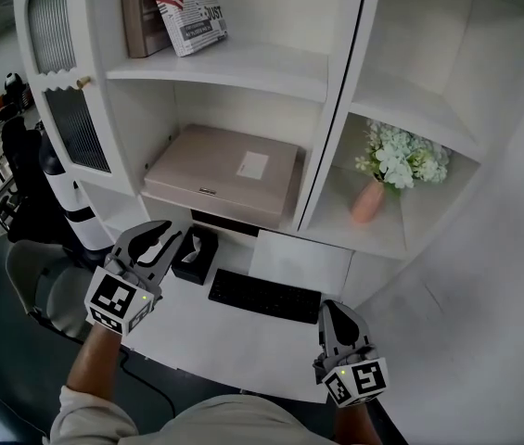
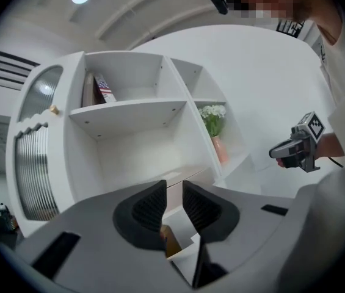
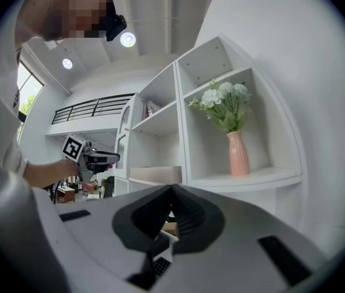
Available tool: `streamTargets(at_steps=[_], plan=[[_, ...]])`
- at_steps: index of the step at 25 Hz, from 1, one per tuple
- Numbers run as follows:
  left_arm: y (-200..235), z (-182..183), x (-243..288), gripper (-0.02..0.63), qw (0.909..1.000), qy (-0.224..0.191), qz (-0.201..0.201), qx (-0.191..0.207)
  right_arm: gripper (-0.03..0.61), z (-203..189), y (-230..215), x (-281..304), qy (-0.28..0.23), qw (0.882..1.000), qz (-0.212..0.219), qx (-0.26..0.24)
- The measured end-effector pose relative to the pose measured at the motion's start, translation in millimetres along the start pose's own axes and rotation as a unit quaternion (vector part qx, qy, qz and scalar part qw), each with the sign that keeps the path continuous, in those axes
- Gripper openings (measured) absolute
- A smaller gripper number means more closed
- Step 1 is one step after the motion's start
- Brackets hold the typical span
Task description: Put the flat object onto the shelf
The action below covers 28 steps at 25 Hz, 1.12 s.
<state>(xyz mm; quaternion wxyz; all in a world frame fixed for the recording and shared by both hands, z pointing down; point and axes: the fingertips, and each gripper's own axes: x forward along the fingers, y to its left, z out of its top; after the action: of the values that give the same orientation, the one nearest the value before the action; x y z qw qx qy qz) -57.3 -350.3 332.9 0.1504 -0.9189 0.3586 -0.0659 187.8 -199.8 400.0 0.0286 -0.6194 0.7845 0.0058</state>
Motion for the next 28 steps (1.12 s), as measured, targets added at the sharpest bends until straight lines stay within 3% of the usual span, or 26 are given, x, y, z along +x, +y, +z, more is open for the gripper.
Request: streamTargets(at_steps=[2,9,20,28], plan=[[1.9,-1.1,-12.0,0.05,0.9997,-0.008,0.017,-0.016,0.003,2.5,5.6,0.4,-0.002,1.0,0.007,-0.003],[5.2,-16.0,-46.0,0.005,0.9968,-0.005,0.054,-0.059,0.003,7.3,25.0,-0.5,-0.004,0.999,0.03,-0.015],[8.6,-44.2,-88.1,0.002,0.9888,0.015,0.09,-0.118,0.003,14.4,46.2,-2.4,-0.009,0.998,0.051,-0.021],[2.4,-50.7,-110.2,0.001,0.9869,0.013,0.098,-0.127,0.003,17.8,62.3,-3.4,-0.011,0.998,0.063,-0.023]])
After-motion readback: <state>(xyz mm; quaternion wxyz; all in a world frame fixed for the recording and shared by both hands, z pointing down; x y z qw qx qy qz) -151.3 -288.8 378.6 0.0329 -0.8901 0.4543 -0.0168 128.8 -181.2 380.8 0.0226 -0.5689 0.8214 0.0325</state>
